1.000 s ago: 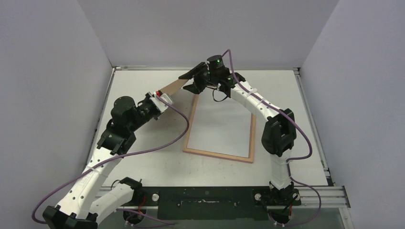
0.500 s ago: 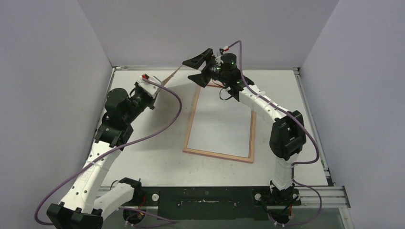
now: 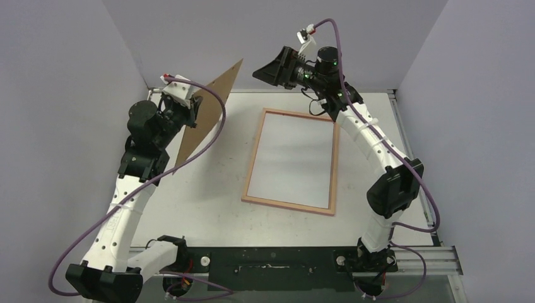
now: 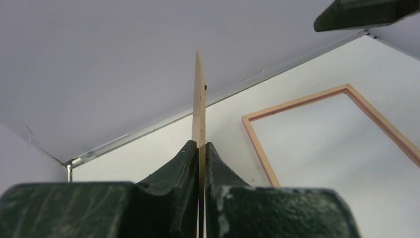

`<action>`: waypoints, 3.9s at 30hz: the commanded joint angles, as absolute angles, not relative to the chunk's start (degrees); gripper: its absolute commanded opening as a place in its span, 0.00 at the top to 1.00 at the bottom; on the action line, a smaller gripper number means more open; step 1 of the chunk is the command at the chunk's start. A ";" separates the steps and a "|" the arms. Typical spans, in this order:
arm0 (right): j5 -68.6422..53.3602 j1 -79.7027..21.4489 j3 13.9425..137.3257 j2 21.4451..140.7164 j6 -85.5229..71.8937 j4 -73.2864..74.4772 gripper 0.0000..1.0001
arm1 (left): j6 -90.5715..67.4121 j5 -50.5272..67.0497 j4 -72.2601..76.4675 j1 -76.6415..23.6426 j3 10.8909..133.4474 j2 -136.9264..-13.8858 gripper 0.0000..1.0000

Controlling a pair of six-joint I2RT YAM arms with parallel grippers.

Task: Put the photo into the frame
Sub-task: Turn over the photo frame item at the center of the board.

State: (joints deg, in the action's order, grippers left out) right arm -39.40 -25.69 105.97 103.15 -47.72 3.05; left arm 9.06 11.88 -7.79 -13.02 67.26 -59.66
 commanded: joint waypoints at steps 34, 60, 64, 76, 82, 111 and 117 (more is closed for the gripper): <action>-47.65 -27.41 119.00 97.33 -19.15 19.66 0.20 | 1.66 25.98 -17.38 -11.86 89.90 -58.07 1.00; -64.40 -27.27 114.17 93.94 1.05 25.85 0.20 | -5.15 46.00 -16.47 -11.78 95.32 -60.55 1.00; -68.33 -27.17 113.05 93.41 0.11 25.91 0.26 | -6.38 47.46 -14.61 -11.78 94.75 -61.07 1.00; -68.91 -25.20 116.69 94.17 10.56 43.17 0.46 | -13.39 54.95 -4.34 -11.73 93.43 -64.39 1.00; -70.68 -25.53 116.46 93.44 11.44 45.23 0.61 | -15.28 60.16 -1.67 -11.77 92.67 -65.71 1.00; -62.66 -16.53 95.49 87.41 -41.56 -15.29 1.00 | -10.61 24.71 -0.87 -11.38 81.90 -59.87 0.03; -48.07 -13.35 97.06 87.13 -38.44 -4.17 1.00 | -12.17 22.25 -1.39 -11.42 80.27 -59.82 0.03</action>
State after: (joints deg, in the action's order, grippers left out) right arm -64.88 -16.01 94.39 90.21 -39.51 -7.79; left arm -10.70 26.20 -2.35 -11.22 80.49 -60.97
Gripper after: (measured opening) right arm 0.070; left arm 0.971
